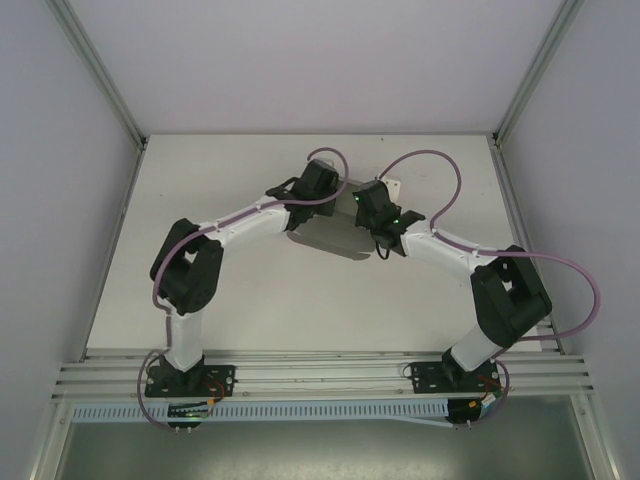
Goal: Assemble paper box
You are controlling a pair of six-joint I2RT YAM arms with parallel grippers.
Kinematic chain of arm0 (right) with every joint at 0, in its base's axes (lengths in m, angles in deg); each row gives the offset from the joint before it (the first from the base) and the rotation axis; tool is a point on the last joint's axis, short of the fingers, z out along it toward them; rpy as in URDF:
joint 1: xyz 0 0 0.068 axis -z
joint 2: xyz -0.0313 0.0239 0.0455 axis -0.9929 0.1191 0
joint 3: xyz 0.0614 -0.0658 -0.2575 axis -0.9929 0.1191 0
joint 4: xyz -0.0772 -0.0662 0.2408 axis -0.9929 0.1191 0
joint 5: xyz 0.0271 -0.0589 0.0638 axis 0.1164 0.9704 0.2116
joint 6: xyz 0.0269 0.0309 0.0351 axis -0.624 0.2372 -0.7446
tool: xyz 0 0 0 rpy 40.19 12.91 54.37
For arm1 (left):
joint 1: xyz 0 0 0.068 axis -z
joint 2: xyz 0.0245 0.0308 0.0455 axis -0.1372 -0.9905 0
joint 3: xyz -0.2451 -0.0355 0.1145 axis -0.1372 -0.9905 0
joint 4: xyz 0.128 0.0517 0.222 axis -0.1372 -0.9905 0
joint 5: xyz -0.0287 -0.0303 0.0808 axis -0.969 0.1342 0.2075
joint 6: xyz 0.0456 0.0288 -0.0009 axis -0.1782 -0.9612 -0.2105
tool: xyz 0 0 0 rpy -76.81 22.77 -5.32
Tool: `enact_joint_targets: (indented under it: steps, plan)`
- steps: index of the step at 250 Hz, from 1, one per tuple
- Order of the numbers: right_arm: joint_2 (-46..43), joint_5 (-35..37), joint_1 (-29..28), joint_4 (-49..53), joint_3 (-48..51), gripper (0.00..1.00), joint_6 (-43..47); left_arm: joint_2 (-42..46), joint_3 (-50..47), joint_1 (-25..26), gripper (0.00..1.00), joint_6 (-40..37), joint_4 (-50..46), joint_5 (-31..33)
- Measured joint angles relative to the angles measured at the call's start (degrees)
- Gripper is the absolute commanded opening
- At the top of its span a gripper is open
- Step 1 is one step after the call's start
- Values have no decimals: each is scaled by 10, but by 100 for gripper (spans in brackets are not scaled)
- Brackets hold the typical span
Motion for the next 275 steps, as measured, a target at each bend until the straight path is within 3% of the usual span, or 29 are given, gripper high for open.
enact_joint_targets:
  steps: [107,158,170,214,241,250,257,275]
  plan:
    - [0,10,-20,-1,-9,0,-39,-47,119,38,0,103,-184,172]
    - [1,1,-23,-7,-11,0,-38,-52,146,39,0,128,-236,178]
    - [1,4,-23,-4,-11,0,-39,-43,129,39,19,114,-217,169]
    - [2,28,-19,11,-11,0,-43,65,-34,22,54,51,-99,64]
    - [0,27,-10,8,-10,0,-37,119,-85,7,76,29,-60,2]
    - [-1,22,-4,6,-9,0,-31,133,-91,4,85,21,-50,-15]
    - [-1,18,1,5,-9,0,-26,142,-94,2,97,22,-42,-24]
    - [-3,-2,14,3,-7,0,-6,165,-104,2,98,18,-25,-50]
